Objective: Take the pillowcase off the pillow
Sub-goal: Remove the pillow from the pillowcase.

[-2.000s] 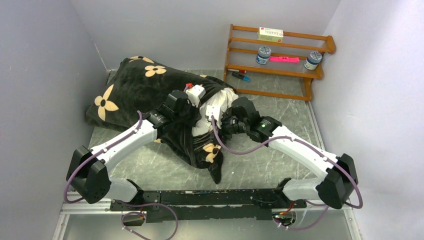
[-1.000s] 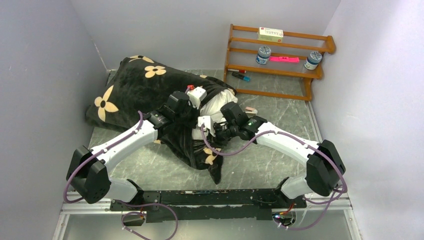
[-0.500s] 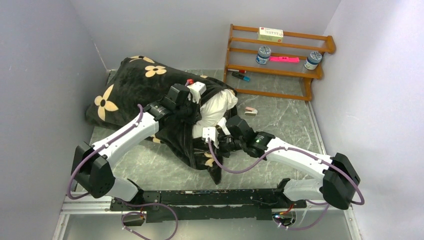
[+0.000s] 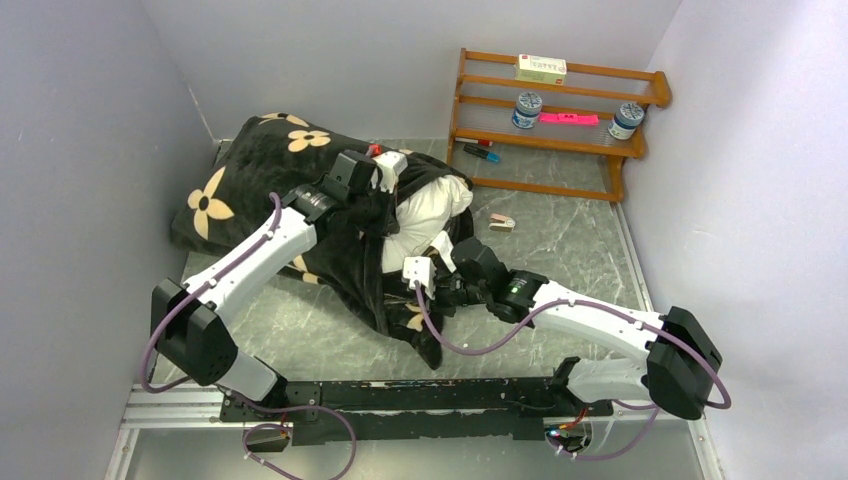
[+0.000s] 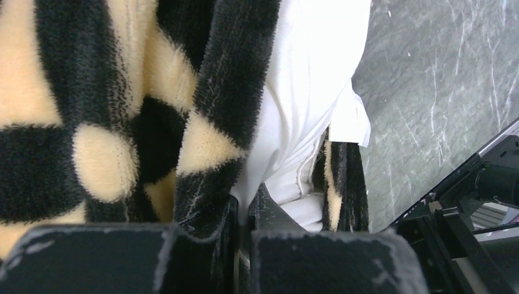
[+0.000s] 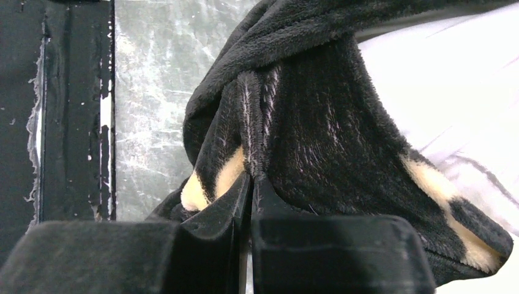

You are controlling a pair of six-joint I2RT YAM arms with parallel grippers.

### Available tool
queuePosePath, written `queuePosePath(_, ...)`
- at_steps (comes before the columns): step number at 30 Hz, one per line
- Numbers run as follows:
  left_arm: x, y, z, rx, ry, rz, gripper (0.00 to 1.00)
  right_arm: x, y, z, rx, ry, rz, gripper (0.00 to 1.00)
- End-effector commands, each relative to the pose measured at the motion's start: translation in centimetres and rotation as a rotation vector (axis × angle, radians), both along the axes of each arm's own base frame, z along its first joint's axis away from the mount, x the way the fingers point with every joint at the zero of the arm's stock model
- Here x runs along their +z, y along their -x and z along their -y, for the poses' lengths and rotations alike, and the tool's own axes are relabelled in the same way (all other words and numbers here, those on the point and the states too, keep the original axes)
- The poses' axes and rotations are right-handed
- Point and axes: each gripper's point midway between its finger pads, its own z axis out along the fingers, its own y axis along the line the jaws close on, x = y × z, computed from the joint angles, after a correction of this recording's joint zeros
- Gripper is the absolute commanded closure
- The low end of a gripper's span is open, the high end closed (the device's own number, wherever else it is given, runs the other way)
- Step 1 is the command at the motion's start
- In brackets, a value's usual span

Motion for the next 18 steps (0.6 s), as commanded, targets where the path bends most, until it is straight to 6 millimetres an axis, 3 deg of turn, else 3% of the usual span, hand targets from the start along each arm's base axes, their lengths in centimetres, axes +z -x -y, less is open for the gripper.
queuePosePath(1, 11.1, -7.5, -1.8, 0.191, 0.155, 0.332, 0.95, -5.4, 5.3, 2.4, 0.087, 0.193, -0.215, 1.00)
queuePosePath(5, 13.6, -8.8, -2.1, 0.222, 0.175, 0.355, 0.95, -6.3, 5.4, 2.8, 0.086, 0.242, -0.202, 1.00)
queuePosePath(9, 14.1, -10.0, -2.9, 0.257, 0.184, 0.353, 0.95, -6.5, 5.5, 3.1, 0.080, 0.256, -0.188, 1.00)
queuePosePath(11, 13.6, -9.4, -2.4, 0.212, 0.202, 0.362, 0.95, -5.7, 5.4, 2.8, 0.075, 0.221, -0.167, 1.00)
queuePosePath(14, 11.2, -7.1, -0.7, 0.085, 0.234, 0.336, 0.95, -3.1, 4.7, 1.6, 0.080, 0.131, -0.108, 1.00)
queuePosePath(18, 6.8, -3.7, 0.1, -0.017, 0.163, 0.288, 0.95, 0.7, 3.2, 0.0, 0.086, 0.028, -0.007, 0.71)
